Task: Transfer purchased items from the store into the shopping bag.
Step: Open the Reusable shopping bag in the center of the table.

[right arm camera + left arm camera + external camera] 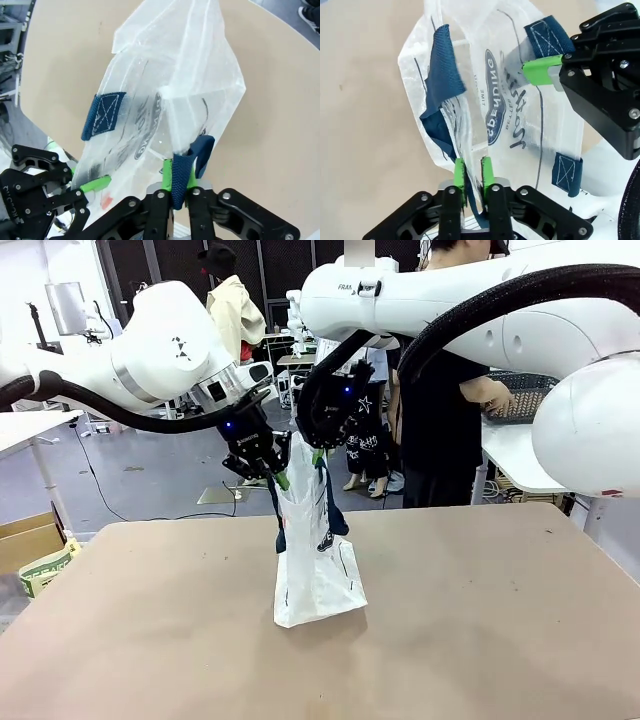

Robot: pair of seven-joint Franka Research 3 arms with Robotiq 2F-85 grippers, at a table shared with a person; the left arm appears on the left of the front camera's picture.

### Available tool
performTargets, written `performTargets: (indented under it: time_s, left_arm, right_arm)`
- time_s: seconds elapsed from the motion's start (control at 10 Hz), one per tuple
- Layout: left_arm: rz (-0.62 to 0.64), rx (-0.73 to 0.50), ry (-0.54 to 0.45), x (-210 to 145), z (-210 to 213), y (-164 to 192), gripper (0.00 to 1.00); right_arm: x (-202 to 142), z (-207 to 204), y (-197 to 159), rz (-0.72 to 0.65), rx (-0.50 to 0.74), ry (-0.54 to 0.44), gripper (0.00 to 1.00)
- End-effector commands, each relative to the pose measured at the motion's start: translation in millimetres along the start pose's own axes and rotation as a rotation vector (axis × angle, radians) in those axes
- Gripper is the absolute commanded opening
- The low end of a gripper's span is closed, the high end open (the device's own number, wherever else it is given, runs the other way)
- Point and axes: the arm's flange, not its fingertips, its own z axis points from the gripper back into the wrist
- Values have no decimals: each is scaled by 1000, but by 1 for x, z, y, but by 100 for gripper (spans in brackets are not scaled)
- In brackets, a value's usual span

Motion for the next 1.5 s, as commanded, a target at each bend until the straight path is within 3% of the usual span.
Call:
performTargets:
  time_s: [0.0,0.3,0.6,1.0,1.3,1.4]
  left_arm:
    - [-30,4,-6,-6,3,3,0]
    - [-31,8,-30,-16,10,18,0]
    - [-32,11,-50,-30,24,48,0]
    - [-145,108,-79,-48,41,95,0]
    - [-286,192,-74,-56,16,116,0]
    - [-349,281,-69,-60,12,124,0]
  right_arm:
    - [-13,4,6,21,-19,-2,0]
    - [-38,20,5,69,-99,-49,0]
    - [-73,34,-19,146,-163,-14,0]
    - [-99,30,-65,371,-198,-11,0]
    - [-108,16,-81,532,-272,-14,0]
    - [-113,15,-83,568,-295,-8,0]
